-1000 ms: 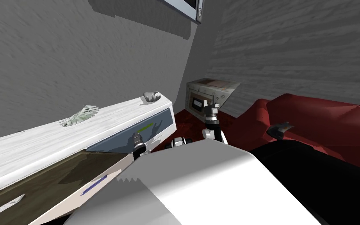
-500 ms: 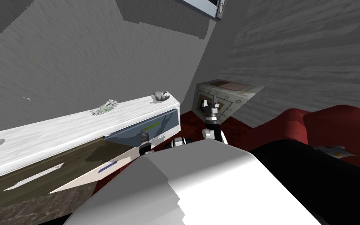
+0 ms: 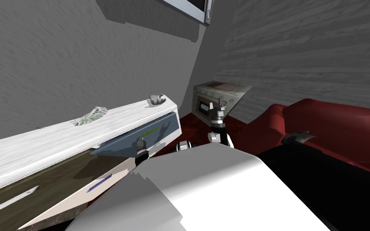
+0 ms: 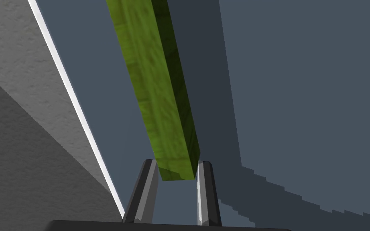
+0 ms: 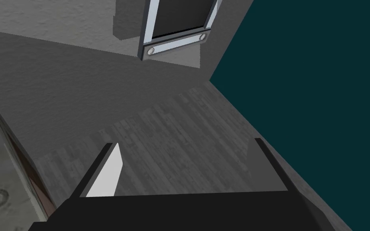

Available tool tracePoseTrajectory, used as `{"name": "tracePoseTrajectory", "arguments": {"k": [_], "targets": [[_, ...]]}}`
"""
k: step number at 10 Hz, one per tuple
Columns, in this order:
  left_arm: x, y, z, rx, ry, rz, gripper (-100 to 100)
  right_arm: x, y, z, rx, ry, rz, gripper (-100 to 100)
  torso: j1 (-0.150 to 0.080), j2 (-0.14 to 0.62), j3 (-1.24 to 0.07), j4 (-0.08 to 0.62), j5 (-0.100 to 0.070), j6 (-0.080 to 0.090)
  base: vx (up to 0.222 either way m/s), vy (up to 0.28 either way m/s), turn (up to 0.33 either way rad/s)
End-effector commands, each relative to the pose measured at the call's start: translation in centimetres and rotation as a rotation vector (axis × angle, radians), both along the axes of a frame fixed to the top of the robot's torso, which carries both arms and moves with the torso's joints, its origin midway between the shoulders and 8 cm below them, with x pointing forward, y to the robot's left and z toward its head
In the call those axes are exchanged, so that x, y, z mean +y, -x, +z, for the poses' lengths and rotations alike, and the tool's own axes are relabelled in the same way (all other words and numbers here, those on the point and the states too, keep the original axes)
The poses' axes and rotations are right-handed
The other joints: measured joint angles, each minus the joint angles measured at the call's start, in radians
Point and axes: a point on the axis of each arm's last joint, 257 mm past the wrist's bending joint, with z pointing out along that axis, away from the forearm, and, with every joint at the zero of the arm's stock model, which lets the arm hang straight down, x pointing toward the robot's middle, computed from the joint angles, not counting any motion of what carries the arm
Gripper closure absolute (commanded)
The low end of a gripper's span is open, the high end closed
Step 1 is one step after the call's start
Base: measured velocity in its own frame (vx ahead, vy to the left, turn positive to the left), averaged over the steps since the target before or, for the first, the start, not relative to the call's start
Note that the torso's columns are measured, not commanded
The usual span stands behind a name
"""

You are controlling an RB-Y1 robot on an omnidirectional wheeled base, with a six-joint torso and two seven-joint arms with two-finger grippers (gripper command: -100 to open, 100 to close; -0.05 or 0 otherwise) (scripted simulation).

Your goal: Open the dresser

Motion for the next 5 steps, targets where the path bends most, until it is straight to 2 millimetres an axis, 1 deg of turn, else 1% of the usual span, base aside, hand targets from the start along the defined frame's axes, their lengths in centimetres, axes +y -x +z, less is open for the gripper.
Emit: {"name": "tracePoseTrajectory", "arguments": {"k": [1, 2, 3, 4, 5], "targets": [[0.2, 0.9, -2.0, 0.039, 0.014, 0.011, 100, 0.0, 0.0, 0.0, 0.000, 0.000, 0.000, 0, 0.003, -0.006, -0.003, -0.001, 0.000, -0.001, -0.006, -0.025, 0.018], [3.9, 2.7, -1.7, 0.035, 0.011, 0.062, 100, 0.0, 0.0, 0.0, 0.000, 0.000, 0.000, 0, 0.005, -0.008, -0.005, -0.001, 0.000, -0.002, -0.047, -0.075, -0.341], [3.9, 3.1, -2.7, 0.055, 0.018, 0.067, 100, 0.0, 0.0, 0.0, 0.000, 0.000, 0.000, 0, 0.002, -0.004, -0.002, -0.001, 0.001, 0.000, -0.058, -0.064, -0.265], [7.5, 5.0, -2.2, 0.046, 0.014, 0.119, 100, 0.0, 0.0, 0.0, 0.000, 0.000, 0.000, 0, 0.002, -0.002, -0.001, -0.001, 0.002, 0.000, -0.079, -0.107, -0.355], [7.6, 5.5, -3.1, 0.067, 0.022, 0.125, 100, 0.0, 0.0, 0.0, 0.000, 0.000, 0.000, 0, 0.000, -0.001, 0.000, -0.001, 0.002, 0.001, -0.077, -0.102, -0.249]]}}
